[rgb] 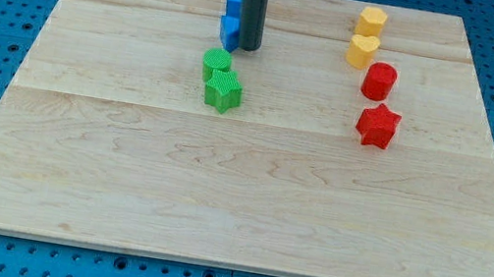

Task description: Move the yellow heart into the yellow hexagon

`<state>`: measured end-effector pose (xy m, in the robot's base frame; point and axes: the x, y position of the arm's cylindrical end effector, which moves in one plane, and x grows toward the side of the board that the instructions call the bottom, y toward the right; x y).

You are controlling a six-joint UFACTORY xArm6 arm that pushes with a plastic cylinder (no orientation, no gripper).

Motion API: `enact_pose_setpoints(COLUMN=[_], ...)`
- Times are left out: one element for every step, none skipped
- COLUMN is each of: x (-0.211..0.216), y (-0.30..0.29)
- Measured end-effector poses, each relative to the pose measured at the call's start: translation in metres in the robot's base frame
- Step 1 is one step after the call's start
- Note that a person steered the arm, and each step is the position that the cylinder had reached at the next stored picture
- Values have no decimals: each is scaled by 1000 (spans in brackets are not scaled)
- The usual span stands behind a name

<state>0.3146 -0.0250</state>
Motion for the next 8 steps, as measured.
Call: enact_pose_setpoints(x=[20, -13, -41, -39, -41, -5, 9, -6], y=[-3, -28, -25, 15, 71, 73, 130, 167])
